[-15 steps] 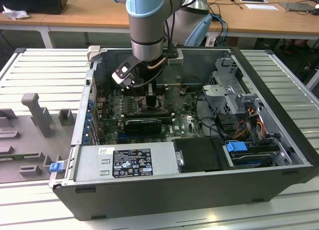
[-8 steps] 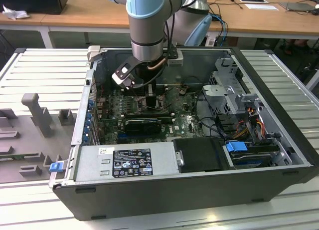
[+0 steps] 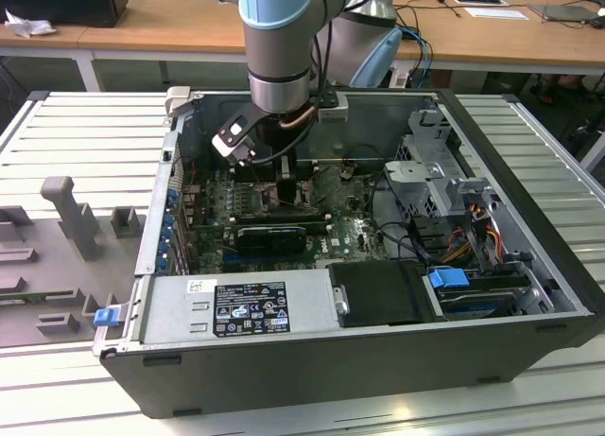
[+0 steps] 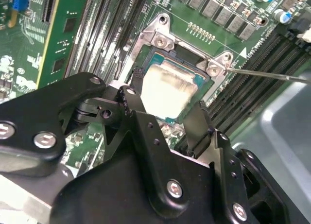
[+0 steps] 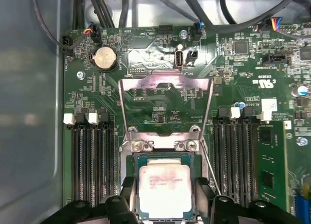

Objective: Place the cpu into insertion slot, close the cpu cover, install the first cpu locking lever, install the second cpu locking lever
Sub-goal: 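Place the cpu into insertion slot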

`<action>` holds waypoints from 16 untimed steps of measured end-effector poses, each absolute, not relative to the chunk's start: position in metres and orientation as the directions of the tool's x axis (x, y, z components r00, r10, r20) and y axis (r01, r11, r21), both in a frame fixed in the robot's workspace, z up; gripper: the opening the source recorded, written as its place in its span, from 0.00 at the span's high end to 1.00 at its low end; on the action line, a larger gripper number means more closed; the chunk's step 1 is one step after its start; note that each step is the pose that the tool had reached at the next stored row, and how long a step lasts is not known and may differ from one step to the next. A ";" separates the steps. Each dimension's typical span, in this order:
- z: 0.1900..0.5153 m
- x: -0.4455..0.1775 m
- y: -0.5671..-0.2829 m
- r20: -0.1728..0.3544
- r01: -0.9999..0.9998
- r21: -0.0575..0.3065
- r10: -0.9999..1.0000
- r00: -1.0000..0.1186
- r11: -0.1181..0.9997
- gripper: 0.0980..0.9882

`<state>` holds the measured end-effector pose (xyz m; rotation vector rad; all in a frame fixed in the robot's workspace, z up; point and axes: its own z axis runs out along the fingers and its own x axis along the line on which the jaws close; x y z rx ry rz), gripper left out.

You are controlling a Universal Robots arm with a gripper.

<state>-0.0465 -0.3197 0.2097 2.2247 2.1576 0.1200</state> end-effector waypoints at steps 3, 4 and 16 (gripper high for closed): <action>0.217 -0.047 -0.320 0.027 0.996 0.082 0.999 0.029 -0.032 0.60; 0.218 -0.047 -0.320 0.027 0.996 0.082 0.999 0.030 -0.032 0.67; 0.229 -0.047 -0.320 0.027 0.996 0.081 0.999 0.030 -0.032 0.99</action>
